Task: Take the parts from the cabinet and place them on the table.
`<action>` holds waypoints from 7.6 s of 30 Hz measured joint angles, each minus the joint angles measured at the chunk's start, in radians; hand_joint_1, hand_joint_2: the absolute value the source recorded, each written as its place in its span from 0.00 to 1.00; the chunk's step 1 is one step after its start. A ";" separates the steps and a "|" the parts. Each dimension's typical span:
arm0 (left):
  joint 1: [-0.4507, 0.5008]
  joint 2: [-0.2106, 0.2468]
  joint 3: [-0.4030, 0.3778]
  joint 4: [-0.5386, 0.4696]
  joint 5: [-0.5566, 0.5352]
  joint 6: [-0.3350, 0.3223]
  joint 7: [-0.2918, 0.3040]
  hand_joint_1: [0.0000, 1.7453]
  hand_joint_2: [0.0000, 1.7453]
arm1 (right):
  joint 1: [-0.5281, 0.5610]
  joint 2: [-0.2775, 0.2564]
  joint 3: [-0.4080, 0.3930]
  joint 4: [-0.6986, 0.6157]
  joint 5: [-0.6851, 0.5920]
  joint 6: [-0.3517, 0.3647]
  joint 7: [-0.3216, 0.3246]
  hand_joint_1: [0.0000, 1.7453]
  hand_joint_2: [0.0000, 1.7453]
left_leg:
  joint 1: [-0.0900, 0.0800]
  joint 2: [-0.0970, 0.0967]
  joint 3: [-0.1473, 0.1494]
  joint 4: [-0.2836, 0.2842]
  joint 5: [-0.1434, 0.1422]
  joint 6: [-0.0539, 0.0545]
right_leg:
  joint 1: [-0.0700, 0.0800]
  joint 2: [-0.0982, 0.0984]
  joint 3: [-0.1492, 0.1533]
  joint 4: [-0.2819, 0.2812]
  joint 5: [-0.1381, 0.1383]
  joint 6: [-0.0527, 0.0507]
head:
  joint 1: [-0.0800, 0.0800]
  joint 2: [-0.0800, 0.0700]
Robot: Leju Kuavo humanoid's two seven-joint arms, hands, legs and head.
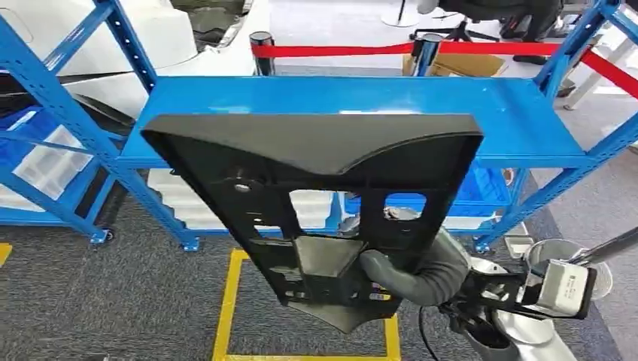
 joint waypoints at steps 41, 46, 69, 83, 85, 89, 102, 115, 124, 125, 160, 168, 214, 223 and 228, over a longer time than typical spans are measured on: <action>-0.019 0.056 0.168 -0.020 -0.097 -0.013 0.040 0.00 1.00 | -0.121 0.073 0.184 0.084 0.059 -0.006 -0.082 1.00 1.00 | 0.003 -0.114 -0.021 0.000 0.029 0.000 | -0.020 0.171 0.024 0.019 -0.002 -0.004 | -0.004 0.000; -0.022 0.061 0.166 -0.021 -0.138 -0.014 0.040 0.00 1.00 | -0.145 0.129 0.185 0.141 0.074 0.007 -0.107 1.00 1.00 | 0.011 -0.150 -0.050 0.000 0.041 -0.033 | -0.024 0.124 0.019 -0.014 0.005 -0.018 | -0.001 0.000; -0.030 0.069 0.177 -0.024 -0.153 -0.018 0.028 0.00 1.00 | -0.165 0.183 0.224 0.245 0.063 0.048 -0.088 1.00 1.00 | -0.002 -0.097 -0.045 0.007 0.046 -0.002 | -0.014 0.081 -0.073 0.218 -0.090 0.002 | -0.003 0.000; -0.018 0.057 0.212 -0.025 -0.169 0.019 0.066 0.00 1.00 | -0.140 0.195 0.251 0.263 0.064 0.062 -0.085 1.00 1.00 | 0.019 -0.050 -0.193 0.296 -0.068 -0.062 | -0.018 0.041 0.029 -0.019 0.001 -0.031 | -0.008 0.000; -0.016 0.059 0.218 -0.026 -0.169 0.021 0.066 0.00 1.00 | -0.140 0.196 0.254 0.263 0.064 0.062 -0.085 1.00 1.00 | 0.024 -0.035 -0.113 0.147 0.009 -0.069 | -0.021 0.021 0.032 -0.016 -0.004 -0.023 | -0.008 0.000; -0.021 0.058 0.219 -0.027 -0.169 0.019 0.066 0.00 1.00 | -0.141 0.195 0.259 0.263 0.066 0.062 -0.085 1.00 1.00 | 0.012 0.001 -0.049 0.015 0.039 -0.043 | -0.012 -0.010 0.034 -0.006 -0.016 0.000 | -0.008 0.000; -0.017 0.051 0.226 -0.027 -0.192 0.008 0.059 0.00 1.00 | -0.132 0.183 0.269 0.280 0.053 0.068 -0.090 1.00 1.00 | -0.003 -0.132 -0.050 0.012 0.049 -0.002 | -0.011 0.150 0.006 0.030 0.005 -0.023 | -0.006 0.000; -0.013 0.048 0.245 -0.035 -0.208 -0.003 0.044 0.00 1.00 | -0.130 0.182 0.269 0.287 0.046 0.075 -0.094 1.00 1.00 | 0.020 -0.046 -0.166 0.227 -0.021 -0.057 | -0.015 0.034 0.028 -0.018 0.003 -0.031 | -0.012 0.000; -0.012 0.048 0.259 -0.037 -0.232 -0.002 0.051 0.00 1.00 | -0.134 0.183 0.272 0.283 0.038 0.084 -0.093 1.00 1.00 | 0.008 -0.032 -0.053 0.008 0.051 -0.010 | -0.018 0.034 0.030 0.021 -0.051 0.013 | -0.013 0.000; -0.015 0.048 0.263 -0.037 -0.232 -0.002 0.050 0.00 1.00 | -0.134 0.182 0.272 0.281 0.038 0.083 -0.093 1.00 1.00 | 0.008 -0.040 -0.054 0.008 0.051 -0.004 | -0.018 0.056 0.000 0.089 -0.091 0.012 | -0.012 0.000; -0.016 0.032 0.319 -0.041 -0.263 0.000 0.064 0.00 1.00 | -0.108 0.174 0.271 0.255 0.035 0.064 -0.082 1.00 1.00 | -0.006 -0.095 -0.058 0.014 0.055 0.006 | -0.016 0.077 -0.110 0.294 -0.130 0.005 | -0.014 0.000; -0.011 0.028 0.335 -0.041 -0.281 -0.008 0.056 0.00 1.00 | -0.110 0.178 0.268 0.250 0.035 0.061 -0.092 1.00 1.00 | 0.001 -0.184 -0.069 0.009 0.069 -0.014 | -0.001 0.140 0.020 -0.010 0.013 -0.032 | -0.013 0.000; -0.029 0.013 0.368 -0.045 -0.351 -0.037 0.029 0.00 1.00 | -0.195 0.284 0.248 0.409 0.027 0.053 -0.059 1.00 1.00 | 0.019 -0.007 -0.073 0.036 0.043 -0.031 | -0.012 -0.025 0.030 -0.006 -0.004 0.015 | -0.019 0.000; -0.034 0.013 0.376 -0.045 -0.351 -0.040 0.030 0.00 1.00 | -0.185 0.278 0.251 0.396 0.027 0.055 -0.059 1.00 1.00 | 0.001 -0.110 -0.072 0.034 0.051 -0.001 | -0.008 0.087 -0.068 0.182 -0.053 -0.010 | -0.018 0.000; -0.031 0.008 0.387 -0.045 -0.349 -0.040 0.034 0.00 1.00 | -0.185 0.277 0.253 0.390 0.026 0.056 -0.059 1.00 1.00 | 0.009 -0.158 -0.080 0.031 0.059 -0.014 | 0.006 0.147 0.009 0.011 0.004 -0.035 | -0.016 0.000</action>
